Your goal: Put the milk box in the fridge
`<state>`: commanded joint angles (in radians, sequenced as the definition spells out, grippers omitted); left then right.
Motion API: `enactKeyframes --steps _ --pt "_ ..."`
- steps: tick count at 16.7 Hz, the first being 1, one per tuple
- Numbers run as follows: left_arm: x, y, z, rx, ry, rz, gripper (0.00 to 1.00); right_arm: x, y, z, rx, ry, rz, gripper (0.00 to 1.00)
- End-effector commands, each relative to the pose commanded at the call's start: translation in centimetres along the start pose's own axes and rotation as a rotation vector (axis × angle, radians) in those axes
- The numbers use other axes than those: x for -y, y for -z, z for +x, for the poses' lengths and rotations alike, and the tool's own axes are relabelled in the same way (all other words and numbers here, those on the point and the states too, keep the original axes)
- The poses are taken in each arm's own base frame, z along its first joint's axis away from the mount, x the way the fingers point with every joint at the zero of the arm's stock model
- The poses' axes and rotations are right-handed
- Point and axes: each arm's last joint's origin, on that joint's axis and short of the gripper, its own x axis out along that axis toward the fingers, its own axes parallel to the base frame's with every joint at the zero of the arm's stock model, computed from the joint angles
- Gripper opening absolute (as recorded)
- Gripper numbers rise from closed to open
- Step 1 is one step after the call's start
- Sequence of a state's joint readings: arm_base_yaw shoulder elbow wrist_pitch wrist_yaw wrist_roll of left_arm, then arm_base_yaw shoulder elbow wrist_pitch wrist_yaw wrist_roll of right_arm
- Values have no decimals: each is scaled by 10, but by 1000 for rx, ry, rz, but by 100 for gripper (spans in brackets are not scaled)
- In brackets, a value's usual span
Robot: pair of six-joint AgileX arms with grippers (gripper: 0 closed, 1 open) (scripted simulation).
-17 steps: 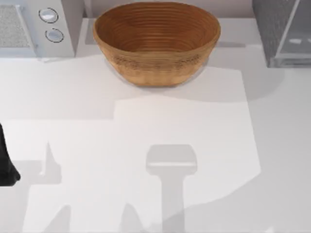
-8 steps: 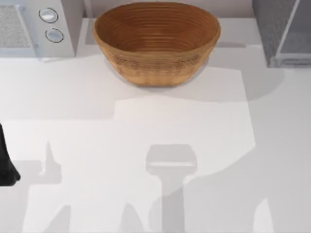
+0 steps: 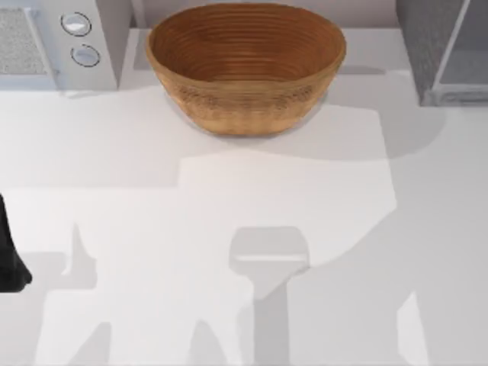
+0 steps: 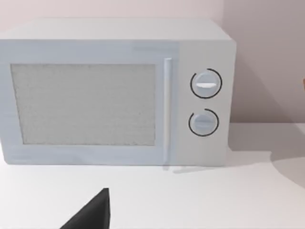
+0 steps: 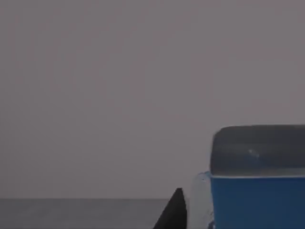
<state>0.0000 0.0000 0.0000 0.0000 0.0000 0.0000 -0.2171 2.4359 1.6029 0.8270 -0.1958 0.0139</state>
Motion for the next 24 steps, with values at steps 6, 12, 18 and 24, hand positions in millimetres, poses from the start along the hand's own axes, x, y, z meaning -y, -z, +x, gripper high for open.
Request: enactKeyframes --steps 6,12,18,24 --pt "0 0 0 0 0 0 100 0 -1 1 1 0 0 8" --pt "0 0 0 0 0 0 100 0 -1 1 1 0 0 53" --pt "0 0 0 0 0 0 100 0 -1 1 1 0 0 98" --pt "0 0 0 0 0 0 100 0 -1 1 1 0 0 100"
